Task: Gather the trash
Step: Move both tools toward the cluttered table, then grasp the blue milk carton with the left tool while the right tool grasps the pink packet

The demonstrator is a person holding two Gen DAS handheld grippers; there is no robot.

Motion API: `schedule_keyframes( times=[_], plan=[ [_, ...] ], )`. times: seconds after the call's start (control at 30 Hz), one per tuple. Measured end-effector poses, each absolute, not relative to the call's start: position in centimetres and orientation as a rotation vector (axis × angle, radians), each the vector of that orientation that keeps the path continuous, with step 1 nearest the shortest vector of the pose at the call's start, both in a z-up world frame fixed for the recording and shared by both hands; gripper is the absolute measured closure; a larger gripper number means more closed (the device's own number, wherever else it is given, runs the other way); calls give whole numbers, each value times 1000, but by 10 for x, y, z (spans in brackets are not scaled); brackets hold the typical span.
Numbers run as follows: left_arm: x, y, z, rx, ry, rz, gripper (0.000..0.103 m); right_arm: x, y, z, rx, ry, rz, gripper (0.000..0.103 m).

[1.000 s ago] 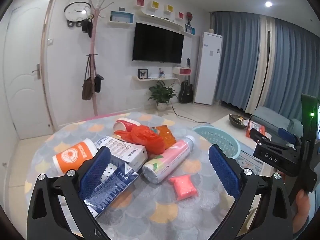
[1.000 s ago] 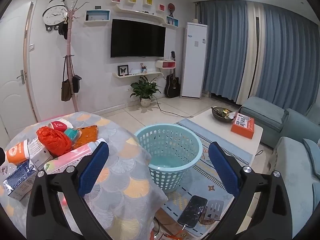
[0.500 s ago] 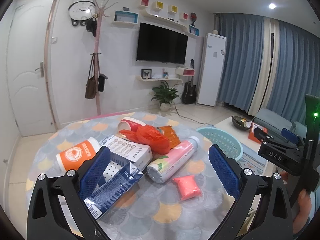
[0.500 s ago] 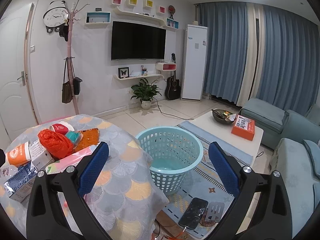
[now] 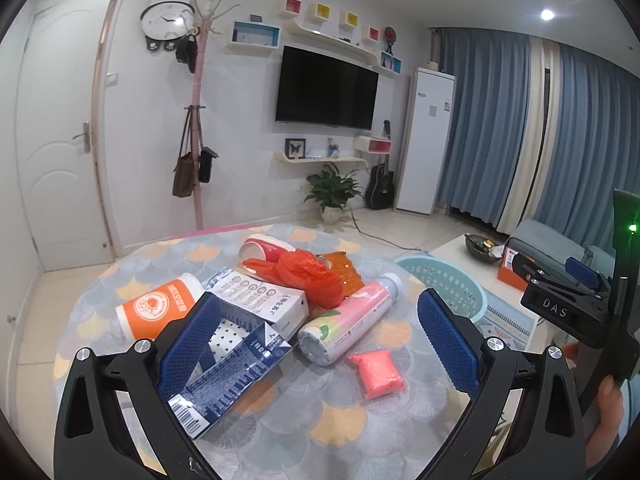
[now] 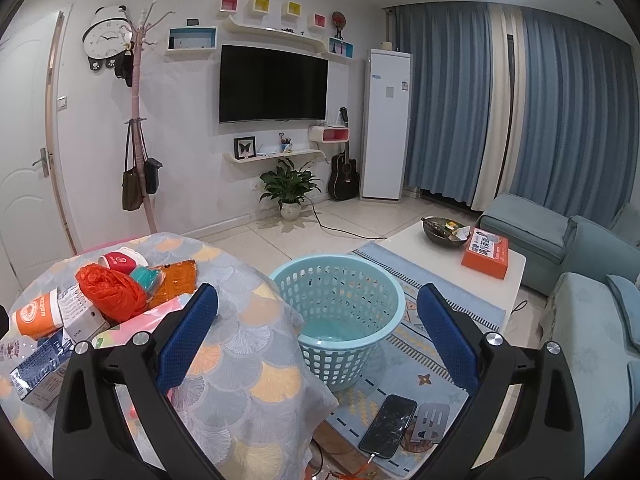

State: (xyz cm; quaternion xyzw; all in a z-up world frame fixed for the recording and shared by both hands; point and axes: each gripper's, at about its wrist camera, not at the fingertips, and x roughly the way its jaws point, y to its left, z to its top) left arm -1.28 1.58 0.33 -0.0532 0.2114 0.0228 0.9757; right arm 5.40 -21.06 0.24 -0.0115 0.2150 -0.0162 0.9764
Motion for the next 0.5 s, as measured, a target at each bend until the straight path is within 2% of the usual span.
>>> schedule_keyframes(
  times=[0.4,0.5],
  plan=[
    [-15,22,1,-89,425,61,8,52,-203,0,-34,439,-11,8],
    [-20,36,1,-49,410,120,8,50,-196,-1,-48,441,8,14]
  ],
)
